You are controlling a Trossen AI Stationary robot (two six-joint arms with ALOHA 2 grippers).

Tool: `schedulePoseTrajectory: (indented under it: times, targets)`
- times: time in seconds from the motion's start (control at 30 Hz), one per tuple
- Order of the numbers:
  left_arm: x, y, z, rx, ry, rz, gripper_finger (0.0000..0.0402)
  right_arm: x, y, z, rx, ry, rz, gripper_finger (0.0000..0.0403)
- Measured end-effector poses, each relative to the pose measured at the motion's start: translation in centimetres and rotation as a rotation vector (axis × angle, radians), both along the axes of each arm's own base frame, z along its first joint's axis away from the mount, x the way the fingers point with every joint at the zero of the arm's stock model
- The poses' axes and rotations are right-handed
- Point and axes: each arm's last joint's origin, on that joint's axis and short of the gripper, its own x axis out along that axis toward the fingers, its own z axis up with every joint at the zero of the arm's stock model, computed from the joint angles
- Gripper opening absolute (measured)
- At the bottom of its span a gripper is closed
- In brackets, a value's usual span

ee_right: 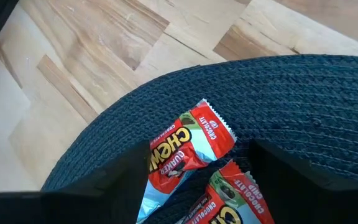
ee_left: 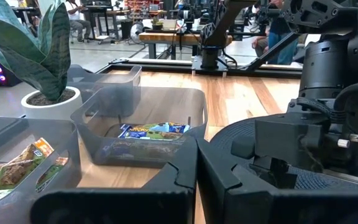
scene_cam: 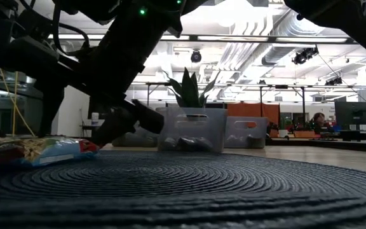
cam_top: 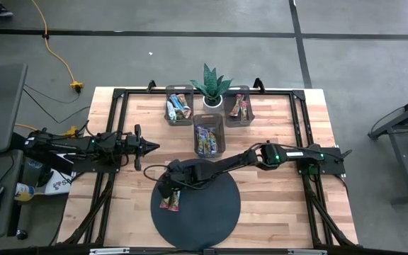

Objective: Pick and place Granola Bars by type
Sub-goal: Put the red granola bar into the right black bin

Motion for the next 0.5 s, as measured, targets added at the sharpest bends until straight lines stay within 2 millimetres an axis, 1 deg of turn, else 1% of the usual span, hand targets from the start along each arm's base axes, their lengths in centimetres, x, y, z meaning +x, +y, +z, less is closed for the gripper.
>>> schedulePoseTrajectory:
  times: [0.13, 0.23, 0.5]
  targets:
    - [0.00, 0.00, 0.01, 0.000, -0.001, 0.000, 0.0001, 0.04, 0.00, 0.01, 0.011, -0.001, 0.008, 0.0256]
    - [0.00, 0.00, 0.00, 0.000, 0.000, 0.000, 0.0001, 0.03, 0.00, -0.02, 0.014, 0.000, 0.010, 0.0241]
    - [0.00, 0.00, 0.00, 0.000, 0.000, 0.000, 0.0001, 0.00, -0.04, -0.09, 0.028, 0.010, 0.022, 0.0169]
